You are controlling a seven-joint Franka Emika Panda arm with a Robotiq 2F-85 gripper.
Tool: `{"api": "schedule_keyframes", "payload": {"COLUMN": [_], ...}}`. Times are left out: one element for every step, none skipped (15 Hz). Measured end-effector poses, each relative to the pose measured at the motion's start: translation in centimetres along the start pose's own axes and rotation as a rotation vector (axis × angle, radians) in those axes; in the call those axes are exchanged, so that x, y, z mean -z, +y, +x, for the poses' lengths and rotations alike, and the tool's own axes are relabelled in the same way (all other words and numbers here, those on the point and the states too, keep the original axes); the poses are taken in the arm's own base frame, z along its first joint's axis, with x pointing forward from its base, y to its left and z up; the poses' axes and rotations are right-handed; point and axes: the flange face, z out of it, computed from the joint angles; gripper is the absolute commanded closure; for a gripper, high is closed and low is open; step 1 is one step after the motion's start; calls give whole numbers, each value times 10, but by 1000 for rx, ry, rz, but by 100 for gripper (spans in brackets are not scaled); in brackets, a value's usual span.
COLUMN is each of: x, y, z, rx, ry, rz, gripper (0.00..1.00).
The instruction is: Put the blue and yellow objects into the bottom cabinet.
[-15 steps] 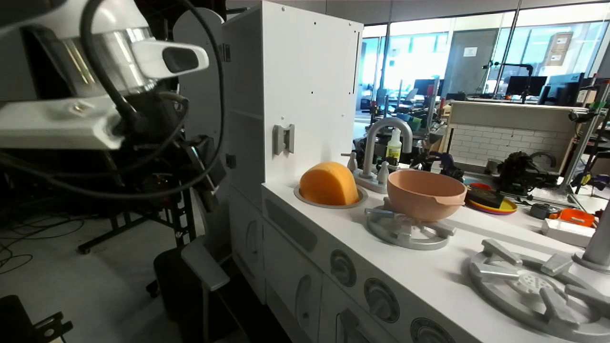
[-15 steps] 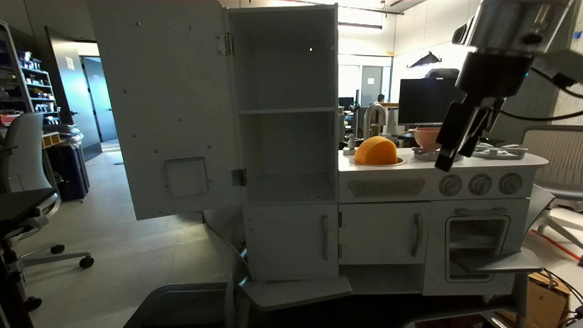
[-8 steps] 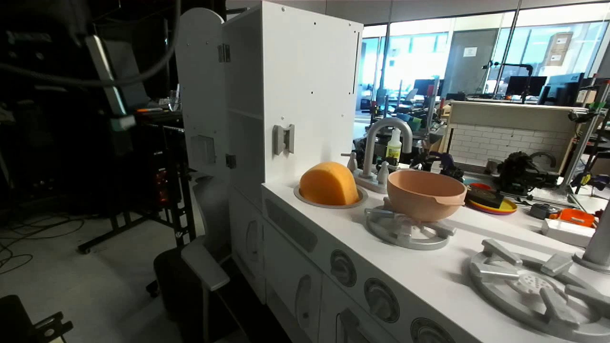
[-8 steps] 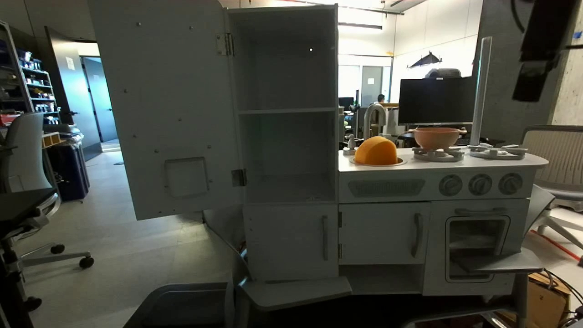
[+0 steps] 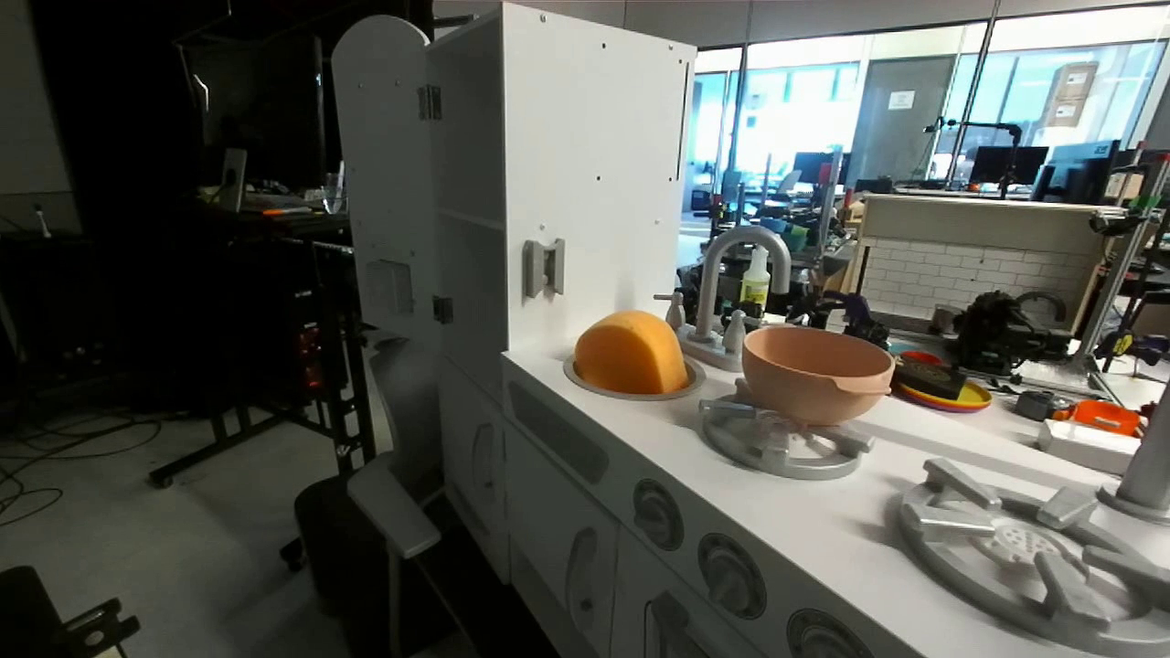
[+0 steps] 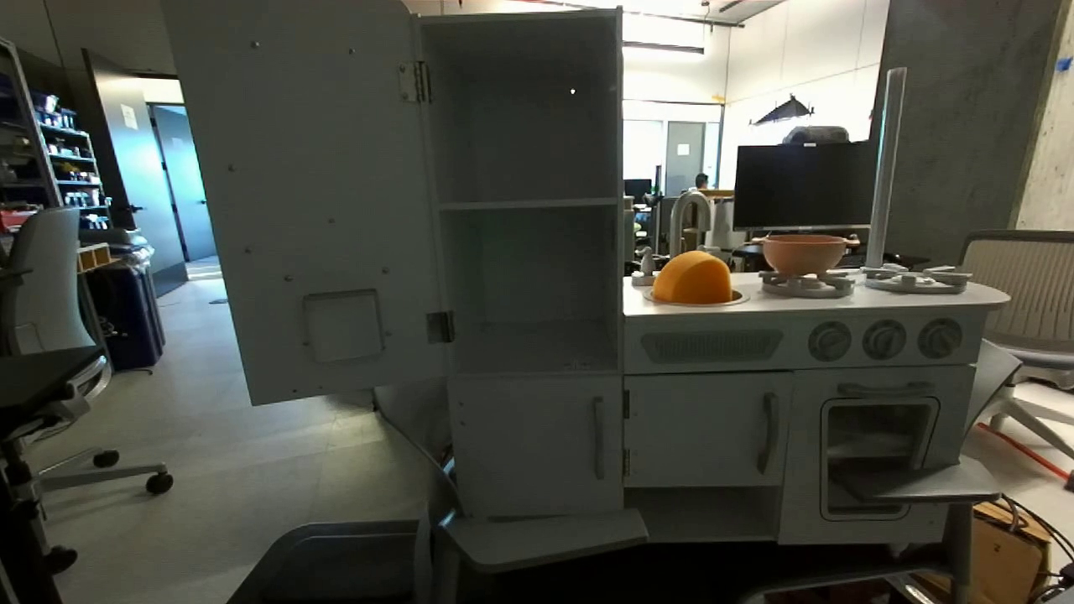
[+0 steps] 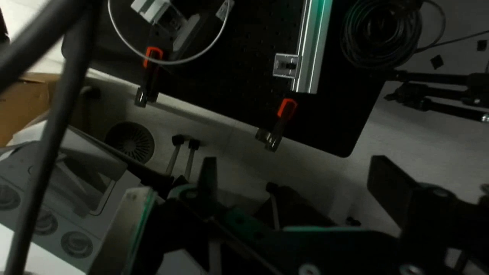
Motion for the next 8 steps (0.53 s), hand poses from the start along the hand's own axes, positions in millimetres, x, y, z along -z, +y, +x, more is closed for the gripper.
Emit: {"api": "schedule_keyframes", "payload": {"x": [6,9,9,9,7,4,2,0], "y": [-5,-9,-12,-16,-19,-20,-23,-24], "z": [-7,-11,-11,-9,-8,-6,-4,-2], "rx": [-20,-36,-54,-72,-87,-100,-115,-125], "ry": [-15,-20,-21,-25,-30,-37,-43,-48], "rz": [-3,-6,-12,-17,-20,-24,-30,-34], "gripper": [0,0,0,0,0,0,0,0]}}
